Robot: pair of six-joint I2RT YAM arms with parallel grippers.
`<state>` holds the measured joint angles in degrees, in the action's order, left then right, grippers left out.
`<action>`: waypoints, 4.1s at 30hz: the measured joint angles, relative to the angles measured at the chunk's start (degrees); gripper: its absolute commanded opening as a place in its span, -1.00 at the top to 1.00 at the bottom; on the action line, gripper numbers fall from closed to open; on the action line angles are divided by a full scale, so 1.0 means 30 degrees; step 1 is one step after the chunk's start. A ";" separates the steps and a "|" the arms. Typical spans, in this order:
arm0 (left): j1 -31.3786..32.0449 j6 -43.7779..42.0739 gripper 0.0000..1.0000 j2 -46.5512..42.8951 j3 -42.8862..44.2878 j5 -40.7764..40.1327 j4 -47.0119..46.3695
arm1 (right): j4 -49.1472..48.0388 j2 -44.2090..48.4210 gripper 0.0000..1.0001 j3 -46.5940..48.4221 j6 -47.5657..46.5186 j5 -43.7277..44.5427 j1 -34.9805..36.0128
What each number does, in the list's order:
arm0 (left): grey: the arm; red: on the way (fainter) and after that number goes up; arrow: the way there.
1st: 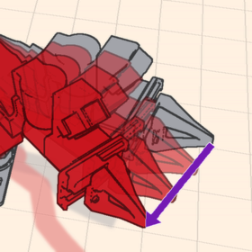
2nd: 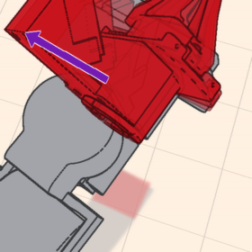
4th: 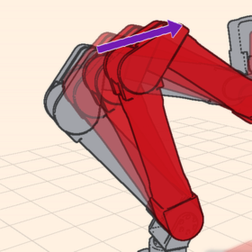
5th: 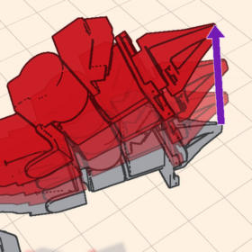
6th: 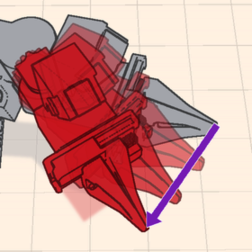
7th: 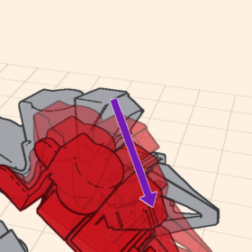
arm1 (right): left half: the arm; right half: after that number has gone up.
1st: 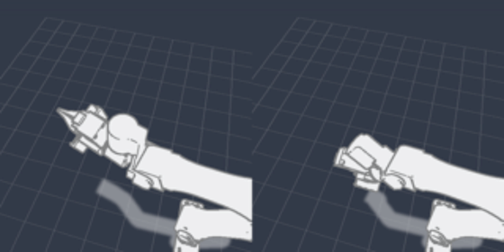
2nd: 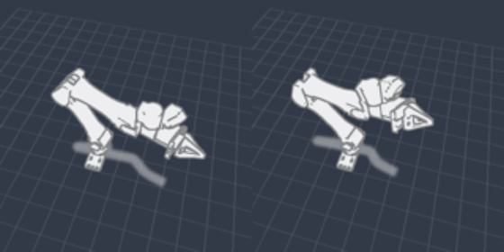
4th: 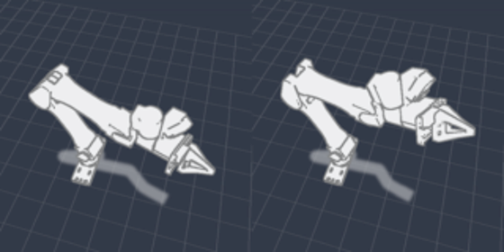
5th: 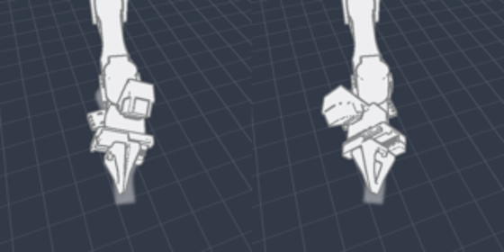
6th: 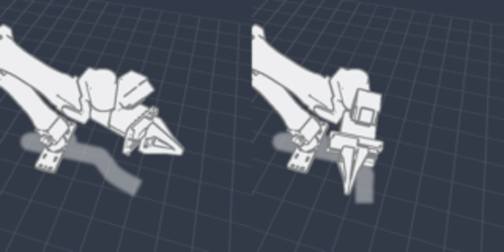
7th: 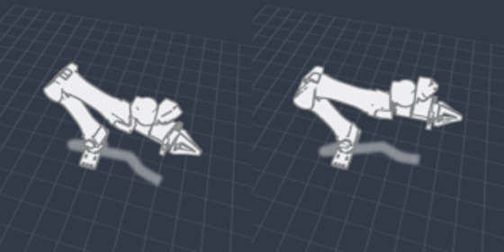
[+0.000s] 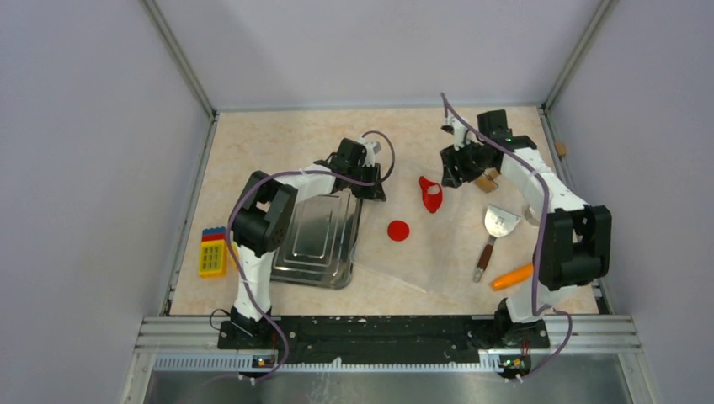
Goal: Roll out the dumpling wrappers from the dough
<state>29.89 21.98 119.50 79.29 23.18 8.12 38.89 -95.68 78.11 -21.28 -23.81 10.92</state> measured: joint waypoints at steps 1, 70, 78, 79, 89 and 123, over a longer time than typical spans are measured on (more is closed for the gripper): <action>0.0000 0.0022 0.33 -0.0051 0.0000 0.0058 0.0109 | 0.0058 0.0619 -0.06 -0.0568 0.0729 0.0408 -0.0481; -0.0765 0.1982 0.05 -0.2936 0.5391 1.1060 0.1705 | 0.4590 0.4160 1.00 -0.1056 -0.1064 0.3257 0.3665; -0.0860 0.2790 0.19 -0.2747 0.5377 1.1293 0.1290 | 0.4758 0.3402 1.00 -0.0109 -0.2477 0.4736 0.5676; -0.0823 0.2805 0.23 -0.2725 0.5348 1.1256 0.1290 | 0.4736 0.3322 1.00 0.0029 -0.2572 0.4801 0.5748; -0.0831 0.3548 1.00 -0.2047 0.4022 1.0856 0.0729 | 0.4765 0.3111 0.92 0.0823 -0.3067 0.5311 0.5821; -0.3082 1.4790 1.00 -0.0954 -0.2273 1.2619 -1.4426 | -0.3031 0.3832 -0.23 -0.4044 1.5293 -1.0870 -0.3308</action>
<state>20.64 66.35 116.64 72.47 61.04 -35.16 29.80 -84.18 65.98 24.60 -56.42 0.99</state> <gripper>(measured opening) 0.012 0.644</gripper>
